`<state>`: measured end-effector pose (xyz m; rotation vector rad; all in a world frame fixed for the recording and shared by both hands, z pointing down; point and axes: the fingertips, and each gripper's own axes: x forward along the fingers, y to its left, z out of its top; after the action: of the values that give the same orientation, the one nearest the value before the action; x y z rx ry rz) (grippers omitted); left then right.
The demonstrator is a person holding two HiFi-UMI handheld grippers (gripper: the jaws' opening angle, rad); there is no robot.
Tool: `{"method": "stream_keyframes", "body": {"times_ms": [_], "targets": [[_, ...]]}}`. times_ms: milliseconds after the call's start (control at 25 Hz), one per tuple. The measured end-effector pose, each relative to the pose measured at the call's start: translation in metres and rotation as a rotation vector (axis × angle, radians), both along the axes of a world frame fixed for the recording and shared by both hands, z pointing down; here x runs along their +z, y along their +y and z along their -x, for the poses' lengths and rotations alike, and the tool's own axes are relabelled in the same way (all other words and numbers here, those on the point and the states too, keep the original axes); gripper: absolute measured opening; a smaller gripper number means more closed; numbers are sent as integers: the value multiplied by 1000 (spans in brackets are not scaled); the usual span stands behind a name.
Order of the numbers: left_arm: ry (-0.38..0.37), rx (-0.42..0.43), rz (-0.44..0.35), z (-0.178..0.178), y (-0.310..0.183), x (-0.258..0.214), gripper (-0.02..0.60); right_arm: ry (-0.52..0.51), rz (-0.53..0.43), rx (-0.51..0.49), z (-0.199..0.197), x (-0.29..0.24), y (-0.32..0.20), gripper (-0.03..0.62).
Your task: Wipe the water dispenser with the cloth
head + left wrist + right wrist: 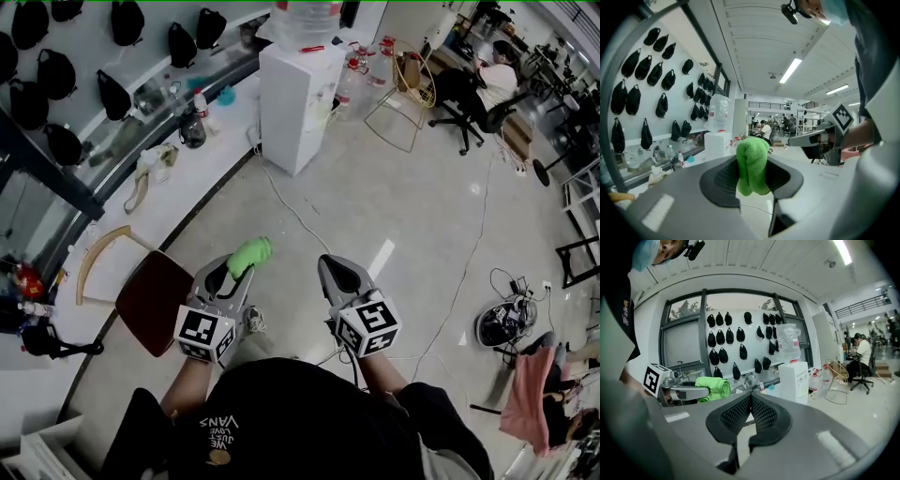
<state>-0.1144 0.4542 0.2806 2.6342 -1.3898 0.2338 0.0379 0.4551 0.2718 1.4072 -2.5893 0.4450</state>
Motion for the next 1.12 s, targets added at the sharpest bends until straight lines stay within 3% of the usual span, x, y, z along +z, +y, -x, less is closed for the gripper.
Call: {"method": "stream_keyframes", "body": {"times_ms": [280,480,680,840,1120], "targets": [[9,44,18,17,-32,-1,135,21,25,45,12,3,-32,6],[5,81,-18,40,-69,-5,135,8,4,117,26,-1,-66,6],[8,95,12,55,-101,3,135,-11,38,164,36,11,-87,6],[12,109,27,51,-125,9,135,-11,58,183,31,18,-108,6],[11,62,35,35,-182,19,135,-16,47,160,13,24,-172,6]]}}
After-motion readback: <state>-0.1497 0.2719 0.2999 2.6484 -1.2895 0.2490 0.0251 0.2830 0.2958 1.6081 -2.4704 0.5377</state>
